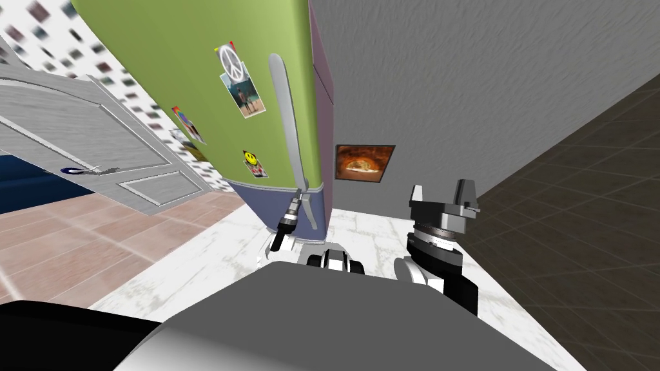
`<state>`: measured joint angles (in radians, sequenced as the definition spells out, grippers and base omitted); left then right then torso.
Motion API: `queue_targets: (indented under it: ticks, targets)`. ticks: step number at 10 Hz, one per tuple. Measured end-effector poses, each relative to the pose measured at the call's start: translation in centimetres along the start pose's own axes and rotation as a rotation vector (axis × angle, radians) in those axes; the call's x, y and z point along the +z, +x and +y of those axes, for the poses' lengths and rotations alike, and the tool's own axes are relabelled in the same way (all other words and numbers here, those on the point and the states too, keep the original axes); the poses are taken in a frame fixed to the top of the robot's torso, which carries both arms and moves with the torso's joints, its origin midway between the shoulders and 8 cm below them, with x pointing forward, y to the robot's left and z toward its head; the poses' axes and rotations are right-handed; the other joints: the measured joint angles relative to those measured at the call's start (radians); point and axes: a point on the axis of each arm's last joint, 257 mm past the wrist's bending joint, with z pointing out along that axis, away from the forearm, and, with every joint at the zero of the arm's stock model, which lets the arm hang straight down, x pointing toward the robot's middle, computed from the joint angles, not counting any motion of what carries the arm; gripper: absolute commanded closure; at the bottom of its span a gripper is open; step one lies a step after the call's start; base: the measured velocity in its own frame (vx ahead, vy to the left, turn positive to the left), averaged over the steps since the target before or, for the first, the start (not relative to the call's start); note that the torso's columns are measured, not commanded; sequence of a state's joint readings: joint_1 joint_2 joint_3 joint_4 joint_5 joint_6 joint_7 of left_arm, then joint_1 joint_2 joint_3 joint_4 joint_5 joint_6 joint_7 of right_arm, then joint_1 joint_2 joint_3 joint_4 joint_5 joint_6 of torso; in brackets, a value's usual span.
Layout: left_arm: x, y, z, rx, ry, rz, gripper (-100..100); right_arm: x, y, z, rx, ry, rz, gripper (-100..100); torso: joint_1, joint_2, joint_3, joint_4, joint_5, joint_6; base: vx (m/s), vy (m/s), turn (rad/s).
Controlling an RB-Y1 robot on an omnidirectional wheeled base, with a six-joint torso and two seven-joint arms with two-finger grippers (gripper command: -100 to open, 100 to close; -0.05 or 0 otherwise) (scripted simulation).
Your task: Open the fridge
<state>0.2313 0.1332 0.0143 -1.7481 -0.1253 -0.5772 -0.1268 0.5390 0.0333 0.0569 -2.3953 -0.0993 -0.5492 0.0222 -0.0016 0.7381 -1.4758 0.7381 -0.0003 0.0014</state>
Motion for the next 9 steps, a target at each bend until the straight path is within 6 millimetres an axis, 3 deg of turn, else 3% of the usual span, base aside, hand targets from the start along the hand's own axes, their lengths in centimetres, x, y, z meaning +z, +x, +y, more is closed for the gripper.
queue_targets:
  ticks: [9]
  targets:
    - [2.0,-1.6,0.6,0.030,-0.111,-0.006,-100,0.0,0.0,0.0,0.000,0.000,0.000,0,0.001,-0.001,-0.001,0.000,0.000,-0.001,-0.003,-0.039,0.015]
